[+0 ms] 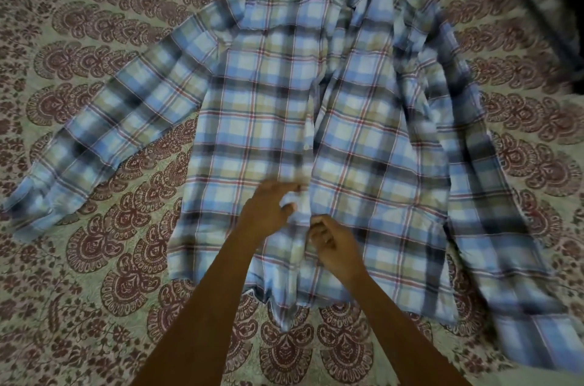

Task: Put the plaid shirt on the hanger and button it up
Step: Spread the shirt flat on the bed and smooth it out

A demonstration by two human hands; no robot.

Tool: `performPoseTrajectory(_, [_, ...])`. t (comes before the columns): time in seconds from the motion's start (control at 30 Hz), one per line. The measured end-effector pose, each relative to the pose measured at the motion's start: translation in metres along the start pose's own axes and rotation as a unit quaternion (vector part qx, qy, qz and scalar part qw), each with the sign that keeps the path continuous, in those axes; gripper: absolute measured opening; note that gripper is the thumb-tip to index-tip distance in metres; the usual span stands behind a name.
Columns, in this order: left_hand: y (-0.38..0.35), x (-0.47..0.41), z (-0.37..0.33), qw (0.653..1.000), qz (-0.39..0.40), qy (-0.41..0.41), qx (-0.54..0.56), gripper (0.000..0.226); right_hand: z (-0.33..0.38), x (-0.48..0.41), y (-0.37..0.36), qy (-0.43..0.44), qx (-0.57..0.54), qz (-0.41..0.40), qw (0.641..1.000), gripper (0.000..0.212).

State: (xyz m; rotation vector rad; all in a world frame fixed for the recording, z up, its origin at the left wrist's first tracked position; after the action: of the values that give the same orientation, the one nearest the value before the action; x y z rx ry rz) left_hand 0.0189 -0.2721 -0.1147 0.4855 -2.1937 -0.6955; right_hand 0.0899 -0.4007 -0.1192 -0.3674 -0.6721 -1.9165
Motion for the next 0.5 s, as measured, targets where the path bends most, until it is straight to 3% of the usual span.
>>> performPoseTrajectory(0.1, [-0.002,-0.021,0.009,0.996,0.078,0.023,-0.038,0.041,-0.001,-0.018,0.037,0.04,0.032,-0.128,0.99,0.02])
performPoseTrajectory(0.23, [0.005,-0.038,0.004,0.991,0.124,0.001,-0.052,0.034,0.012,-0.044,0.079,0.075,0.094,-0.284,0.951,0.019])
performPoseTrajectory(0.33, [0.007,-0.049,0.001,0.984,0.154,-0.01,-0.084,0.032,0.018,-0.063,0.095,0.081,0.138,-0.306,0.939,0.034])
performPoseTrajectory(0.5, [0.016,-0.069,-0.01,0.971,0.176,-0.025,-0.163,0.027,0.025,-0.088,0.111,0.035,0.296,-0.252,0.921,0.048])
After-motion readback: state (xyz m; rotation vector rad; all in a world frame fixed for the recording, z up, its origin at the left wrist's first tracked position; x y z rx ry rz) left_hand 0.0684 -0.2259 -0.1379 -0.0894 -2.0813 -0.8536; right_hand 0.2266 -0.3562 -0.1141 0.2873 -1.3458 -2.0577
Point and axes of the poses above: each hand's wrist, its own x-axis away from the middle knuckle, its own y-axis out of the back of the hand, z = x × y, the point moved 9 cm from there along -x, towards the middle knuckle, and after that the axes turned 4 degrees about -x, right-handed, at the moved point
